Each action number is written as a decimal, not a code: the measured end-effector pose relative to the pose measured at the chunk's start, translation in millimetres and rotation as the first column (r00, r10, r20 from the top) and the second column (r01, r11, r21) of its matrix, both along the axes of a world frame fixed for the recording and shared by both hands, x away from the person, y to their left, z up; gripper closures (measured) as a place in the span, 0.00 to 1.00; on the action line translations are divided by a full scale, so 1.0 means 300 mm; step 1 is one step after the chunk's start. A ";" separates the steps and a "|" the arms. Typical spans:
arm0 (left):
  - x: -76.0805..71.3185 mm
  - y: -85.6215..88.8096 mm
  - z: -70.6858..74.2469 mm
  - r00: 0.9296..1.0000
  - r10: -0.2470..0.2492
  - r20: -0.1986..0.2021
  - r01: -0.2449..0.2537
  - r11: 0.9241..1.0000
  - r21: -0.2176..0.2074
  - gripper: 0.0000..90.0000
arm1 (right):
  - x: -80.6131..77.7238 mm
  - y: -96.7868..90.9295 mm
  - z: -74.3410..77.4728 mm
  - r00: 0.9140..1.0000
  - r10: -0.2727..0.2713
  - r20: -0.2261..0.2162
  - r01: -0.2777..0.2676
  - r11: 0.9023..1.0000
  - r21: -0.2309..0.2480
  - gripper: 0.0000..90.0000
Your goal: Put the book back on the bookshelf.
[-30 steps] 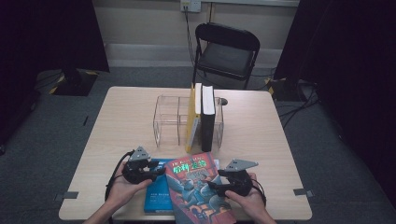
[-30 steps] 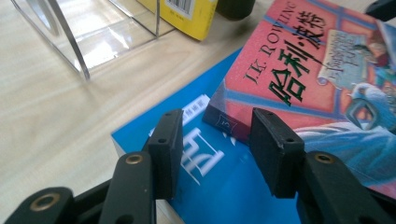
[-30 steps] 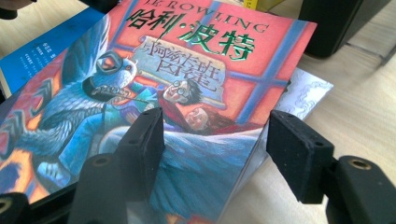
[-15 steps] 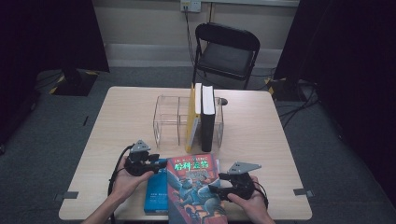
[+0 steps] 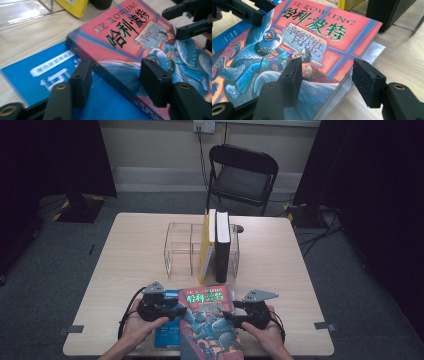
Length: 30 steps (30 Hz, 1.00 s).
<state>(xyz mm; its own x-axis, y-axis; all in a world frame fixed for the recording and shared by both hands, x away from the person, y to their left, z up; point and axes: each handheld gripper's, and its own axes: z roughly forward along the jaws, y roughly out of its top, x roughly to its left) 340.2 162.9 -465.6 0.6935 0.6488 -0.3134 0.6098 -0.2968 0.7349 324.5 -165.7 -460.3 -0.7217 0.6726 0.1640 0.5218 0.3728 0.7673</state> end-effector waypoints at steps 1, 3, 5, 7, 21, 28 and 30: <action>0.002 -0.002 0.000 1.000 0.007 0.001 -0.007 1.000 0.002 0.45 | -0.002 0.002 0.001 1.000 -0.001 0.002 0.001 1.000 -0.003 0.47; 0.008 -0.003 -0.001 1.000 0.012 -0.001 -0.012 1.000 -0.002 0.45 | -0.005 0.003 0.001 1.000 -0.001 0.000 0.001 1.000 -0.005 0.46; 0.014 -0.005 0.000 1.000 0.022 0.000 -0.022 1.000 0.003 0.45 | -0.012 0.006 0.002 1.000 0.003 -0.003 -0.003 1.000 -0.008 0.45; 0.021 -0.006 0.000 1.000 0.021 0.004 -0.021 1.000 0.003 0.44 | -0.017 0.007 0.001 1.000 0.007 -0.004 -0.007 1.000 -0.006 0.45; 0.013 0.002 -0.012 1.000 0.014 0.022 -0.013 1.000 -0.020 0.43 | 0.070 0.020 0.000 0.998 -0.059 -0.004 0.059 0.998 0.024 0.47; 0.006 -0.001 -0.017 0.999 0.022 0.040 -0.022 1.000 -0.023 0.41 | 0.112 0.005 -0.022 0.995 -0.087 -0.057 0.093 0.991 0.096 0.47; 0.003 -0.005 -0.017 0.999 0.017 0.046 -0.016 1.000 -0.016 0.39 | 0.108 0.010 -0.021 0.994 -0.092 -0.053 0.096 0.991 0.094 0.46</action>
<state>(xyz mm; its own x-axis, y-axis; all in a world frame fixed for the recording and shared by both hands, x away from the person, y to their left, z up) 341.2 161.2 -470.7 0.6968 0.6552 -0.2919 0.5798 -0.2750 0.7669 356.9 -162.6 -466.7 -0.6456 0.7164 0.2646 0.5888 0.2463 0.7699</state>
